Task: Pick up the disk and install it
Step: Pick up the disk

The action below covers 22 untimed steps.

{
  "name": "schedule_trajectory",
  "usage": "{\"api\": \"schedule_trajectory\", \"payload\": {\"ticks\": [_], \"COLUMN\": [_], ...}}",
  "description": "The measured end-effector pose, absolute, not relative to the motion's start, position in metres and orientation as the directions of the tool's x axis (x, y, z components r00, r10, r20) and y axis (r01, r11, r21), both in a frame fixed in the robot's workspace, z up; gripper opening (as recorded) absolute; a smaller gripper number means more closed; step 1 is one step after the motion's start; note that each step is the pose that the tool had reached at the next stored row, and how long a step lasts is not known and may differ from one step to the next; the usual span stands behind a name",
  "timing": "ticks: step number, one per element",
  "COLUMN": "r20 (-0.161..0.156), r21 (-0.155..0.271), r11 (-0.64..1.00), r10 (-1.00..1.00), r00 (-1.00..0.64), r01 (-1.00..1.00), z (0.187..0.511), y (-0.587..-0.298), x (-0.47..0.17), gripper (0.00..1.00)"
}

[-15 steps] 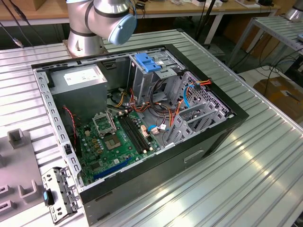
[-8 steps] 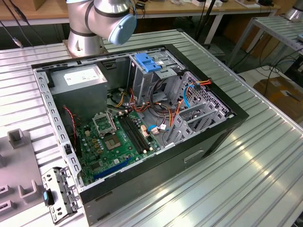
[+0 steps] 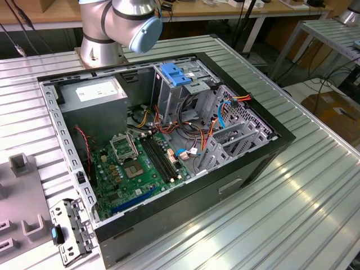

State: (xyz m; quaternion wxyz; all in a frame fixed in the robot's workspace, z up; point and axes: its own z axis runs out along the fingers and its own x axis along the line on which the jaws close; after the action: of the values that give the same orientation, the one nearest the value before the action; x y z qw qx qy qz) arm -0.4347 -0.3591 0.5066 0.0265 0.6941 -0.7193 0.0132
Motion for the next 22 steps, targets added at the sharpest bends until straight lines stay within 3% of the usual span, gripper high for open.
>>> {"api": "schedule_trajectory", "payload": {"ticks": [22], "r20": [0.056], "r21": [0.018], "r11": [0.036], "r10": [-0.998], "r00": [-0.035], "r01": [-0.999], "z": [0.507], "y": [-0.359], "x": [-0.405], "gripper": [0.37]}}
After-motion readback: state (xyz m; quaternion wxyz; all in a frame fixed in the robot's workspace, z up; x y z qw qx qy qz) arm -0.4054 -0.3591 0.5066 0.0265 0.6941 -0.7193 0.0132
